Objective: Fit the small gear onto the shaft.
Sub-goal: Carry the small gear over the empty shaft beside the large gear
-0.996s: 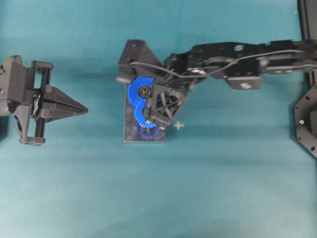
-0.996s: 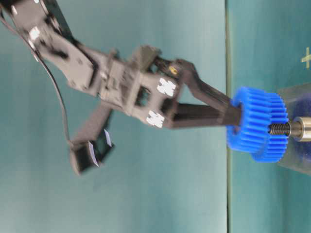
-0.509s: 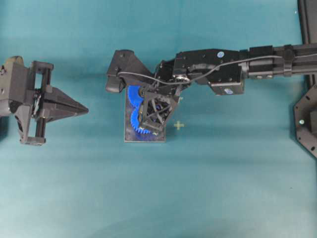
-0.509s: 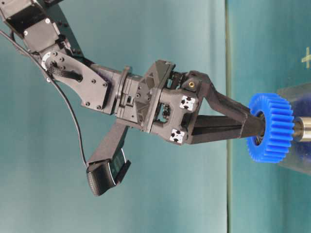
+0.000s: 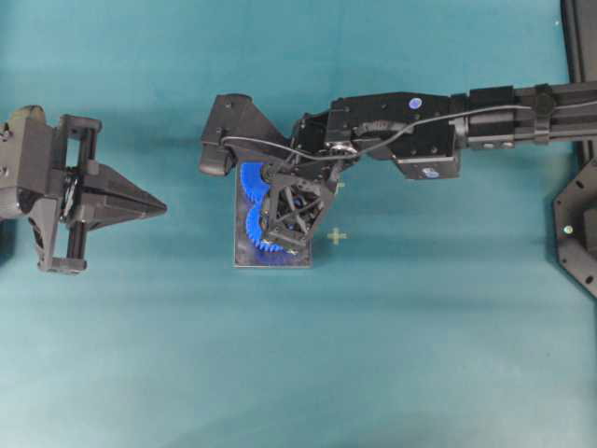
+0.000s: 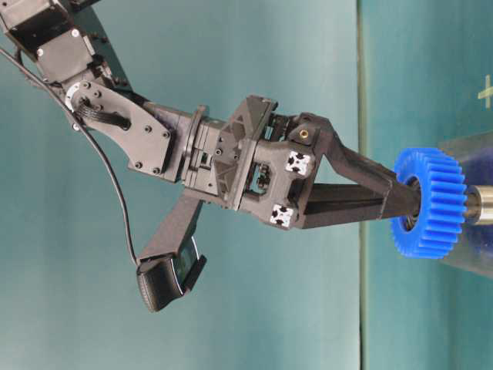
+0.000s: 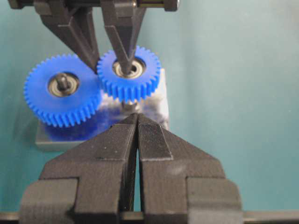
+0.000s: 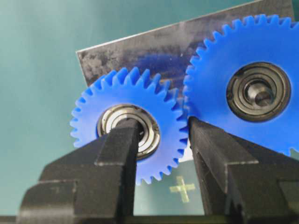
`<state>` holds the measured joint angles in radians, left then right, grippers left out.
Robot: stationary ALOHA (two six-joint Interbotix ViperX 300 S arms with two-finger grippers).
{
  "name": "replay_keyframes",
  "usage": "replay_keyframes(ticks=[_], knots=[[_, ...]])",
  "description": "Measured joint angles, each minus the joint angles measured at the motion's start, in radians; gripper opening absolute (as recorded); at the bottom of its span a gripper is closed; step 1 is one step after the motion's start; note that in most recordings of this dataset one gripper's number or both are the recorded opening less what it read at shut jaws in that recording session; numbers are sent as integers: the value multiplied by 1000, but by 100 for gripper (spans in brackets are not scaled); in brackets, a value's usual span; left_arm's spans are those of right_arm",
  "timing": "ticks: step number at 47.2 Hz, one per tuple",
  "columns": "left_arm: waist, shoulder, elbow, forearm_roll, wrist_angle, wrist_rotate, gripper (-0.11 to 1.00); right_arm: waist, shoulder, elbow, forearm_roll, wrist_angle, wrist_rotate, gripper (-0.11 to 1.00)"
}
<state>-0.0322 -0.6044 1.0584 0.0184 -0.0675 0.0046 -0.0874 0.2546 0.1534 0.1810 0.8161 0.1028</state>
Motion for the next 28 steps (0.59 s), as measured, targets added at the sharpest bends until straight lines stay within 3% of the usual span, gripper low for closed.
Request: replay_keyframes(ticks=[8, 14, 28], knots=[[0, -2, 12, 0, -2, -8, 0, -2, 2, -8, -2, 0, 0, 40], [0, -2, 11, 0, -2, -8, 0, -12, 3, -17, -3, 2, 2, 75], [0, 0, 12, 0, -2, -8, 0, -25, 3, -20, -2, 34, 11, 66]])
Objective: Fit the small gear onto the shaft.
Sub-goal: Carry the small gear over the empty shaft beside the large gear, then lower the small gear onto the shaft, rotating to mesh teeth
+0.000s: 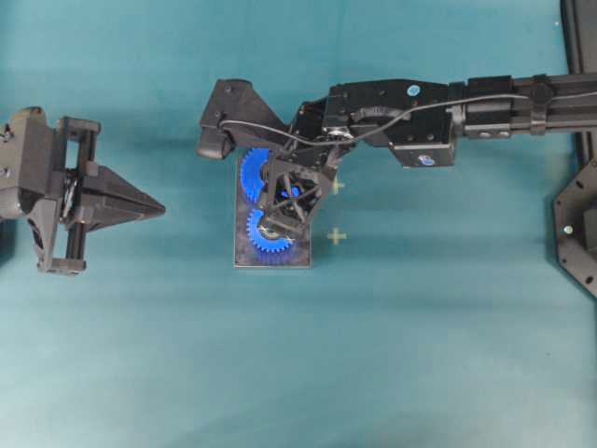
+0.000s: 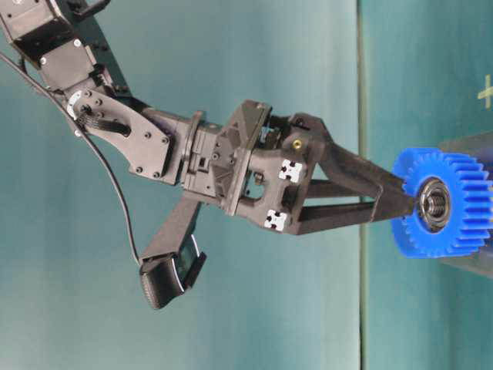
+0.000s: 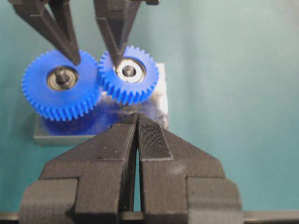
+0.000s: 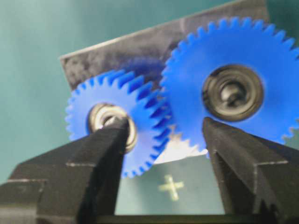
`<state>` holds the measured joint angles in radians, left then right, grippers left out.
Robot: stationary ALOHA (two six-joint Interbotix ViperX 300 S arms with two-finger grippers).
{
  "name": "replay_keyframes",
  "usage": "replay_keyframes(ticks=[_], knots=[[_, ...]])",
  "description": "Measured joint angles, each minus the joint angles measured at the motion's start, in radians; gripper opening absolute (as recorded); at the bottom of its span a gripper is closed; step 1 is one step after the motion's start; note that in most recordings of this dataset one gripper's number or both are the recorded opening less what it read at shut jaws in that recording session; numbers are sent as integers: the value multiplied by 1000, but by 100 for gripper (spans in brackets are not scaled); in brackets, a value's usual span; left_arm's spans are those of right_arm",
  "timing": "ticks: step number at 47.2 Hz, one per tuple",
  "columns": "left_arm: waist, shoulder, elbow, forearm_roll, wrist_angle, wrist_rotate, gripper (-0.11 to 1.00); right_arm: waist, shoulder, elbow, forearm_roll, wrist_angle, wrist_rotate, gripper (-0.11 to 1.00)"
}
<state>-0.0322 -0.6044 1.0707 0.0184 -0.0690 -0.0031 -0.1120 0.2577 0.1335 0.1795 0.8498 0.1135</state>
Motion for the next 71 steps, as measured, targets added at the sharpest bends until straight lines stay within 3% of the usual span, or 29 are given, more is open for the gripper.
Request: replay_keyframes(ticks=[5, 16, 23, 42, 57, 71], knots=[[0, 0, -2, 0, 0, 0, 0, 0, 2, -9, 0, 3, 0, 61], [0, 0, -2, 0, -2, -2, 0, 8, 11, -63, 0, 0, 0, 14], [0, 0, 0, 0, -2, -3, 0, 6, 46, -71, -2, -3, 0, -1], [2, 0, -2, 0, -2, -3, 0, -3, 44, -51, 5, 8, 3, -2], [0, 0, -2, 0, -2, -3, 0, 25, -18, 64, -2, 31, 86, -2], [0, 0, 0, 0, -2, -3, 0, 69, -77, 52, -15, 8, 137, -2]])
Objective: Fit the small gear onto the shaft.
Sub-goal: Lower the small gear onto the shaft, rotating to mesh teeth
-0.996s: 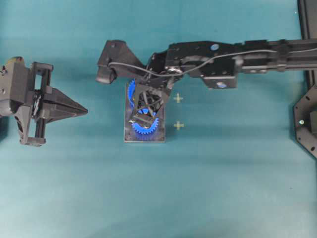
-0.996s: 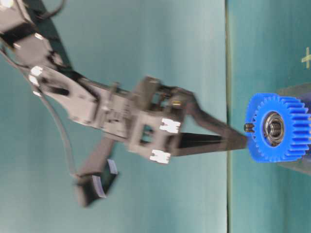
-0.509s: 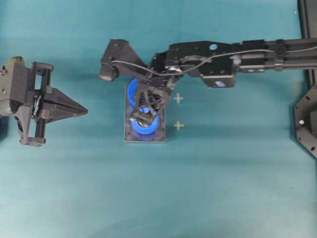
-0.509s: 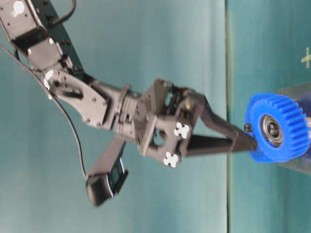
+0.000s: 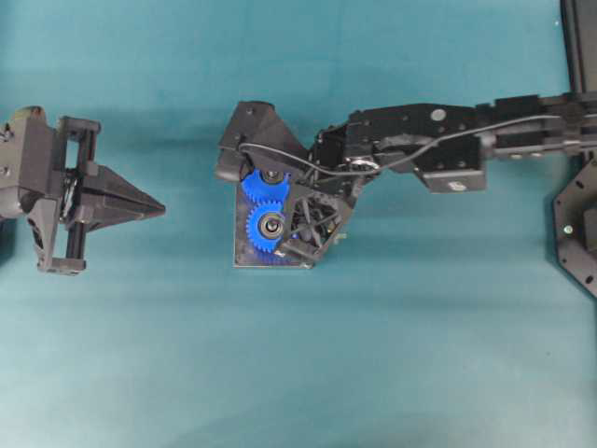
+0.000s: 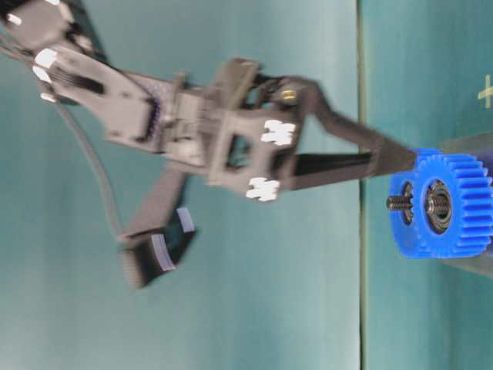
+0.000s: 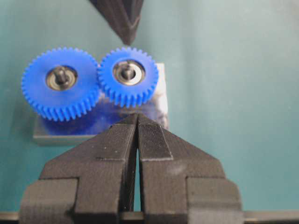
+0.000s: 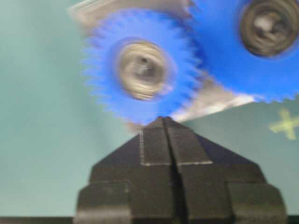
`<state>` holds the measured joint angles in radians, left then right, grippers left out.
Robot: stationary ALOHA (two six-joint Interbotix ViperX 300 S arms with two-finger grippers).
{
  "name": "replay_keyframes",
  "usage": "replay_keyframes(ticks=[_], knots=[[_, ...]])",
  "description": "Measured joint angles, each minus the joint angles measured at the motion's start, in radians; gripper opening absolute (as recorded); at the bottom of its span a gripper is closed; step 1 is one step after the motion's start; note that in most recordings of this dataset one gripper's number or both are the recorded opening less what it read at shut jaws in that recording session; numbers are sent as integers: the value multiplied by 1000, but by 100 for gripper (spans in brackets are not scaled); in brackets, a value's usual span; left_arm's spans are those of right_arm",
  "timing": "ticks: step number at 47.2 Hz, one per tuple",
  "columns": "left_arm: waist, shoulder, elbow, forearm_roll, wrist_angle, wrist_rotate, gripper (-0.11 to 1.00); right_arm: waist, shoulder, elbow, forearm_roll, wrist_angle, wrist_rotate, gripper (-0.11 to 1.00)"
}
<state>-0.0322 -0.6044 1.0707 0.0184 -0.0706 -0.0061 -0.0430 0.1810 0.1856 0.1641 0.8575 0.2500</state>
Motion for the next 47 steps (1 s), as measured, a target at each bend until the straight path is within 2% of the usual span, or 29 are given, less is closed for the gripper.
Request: replay_keyframes(ticks=[15, 25, 36, 47], knots=[[0, 0, -2, 0, 0, -2, 0, -20, 86, -77, -15, -57, 0, -2], [0, -2, -2, 0, 0, -8, 0, -40, 117, -81, -14, -41, -5, -2], [0, 0, 0, 0, 0, -9, 0, -43, 63, -3, -14, -32, -2, -2], [0, 0, 0, 0, 0, -9, 0, 12, -23, 115, -12, -15, 77, -2]])
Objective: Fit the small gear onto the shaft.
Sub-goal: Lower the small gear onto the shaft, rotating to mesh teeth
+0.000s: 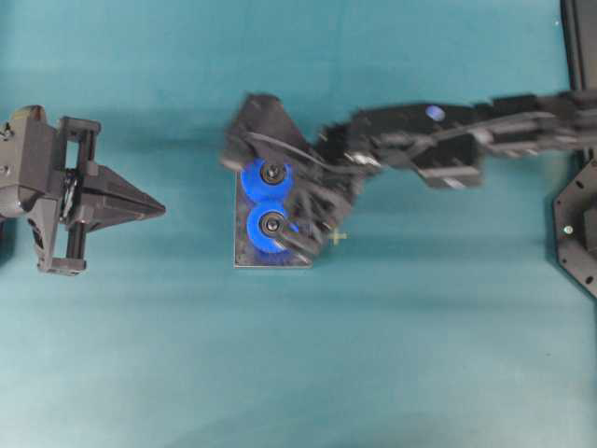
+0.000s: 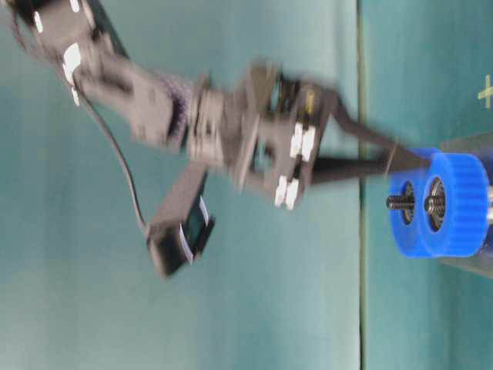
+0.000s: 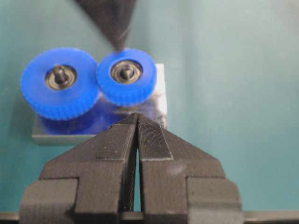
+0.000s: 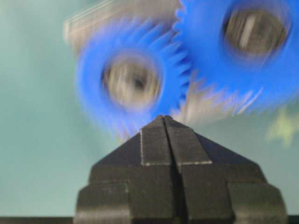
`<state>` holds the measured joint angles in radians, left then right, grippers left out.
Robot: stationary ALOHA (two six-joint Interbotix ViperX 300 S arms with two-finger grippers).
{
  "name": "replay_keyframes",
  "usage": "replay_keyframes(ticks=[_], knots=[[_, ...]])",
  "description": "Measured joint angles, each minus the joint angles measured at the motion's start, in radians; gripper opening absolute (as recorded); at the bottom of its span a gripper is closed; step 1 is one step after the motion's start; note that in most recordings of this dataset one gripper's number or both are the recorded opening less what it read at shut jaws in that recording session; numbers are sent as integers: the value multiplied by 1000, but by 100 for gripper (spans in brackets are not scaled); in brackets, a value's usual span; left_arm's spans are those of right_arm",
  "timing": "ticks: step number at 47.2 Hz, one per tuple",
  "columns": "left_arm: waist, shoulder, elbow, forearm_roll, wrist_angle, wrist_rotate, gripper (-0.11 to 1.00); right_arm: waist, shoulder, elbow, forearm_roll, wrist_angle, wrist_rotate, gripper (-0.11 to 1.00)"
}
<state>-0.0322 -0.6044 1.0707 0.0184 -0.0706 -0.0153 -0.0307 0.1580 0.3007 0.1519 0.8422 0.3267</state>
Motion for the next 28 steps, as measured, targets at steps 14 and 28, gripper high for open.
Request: replay_keyframes(ticks=[14, 28], knots=[[0, 2, 0, 0, 0, -2, 0, 0, -35, -34, -18, -61, 20, -2], [0, 0, 0, 0, 0, -2, 0, -29, 101, -169, -40, -81, -28, -2]])
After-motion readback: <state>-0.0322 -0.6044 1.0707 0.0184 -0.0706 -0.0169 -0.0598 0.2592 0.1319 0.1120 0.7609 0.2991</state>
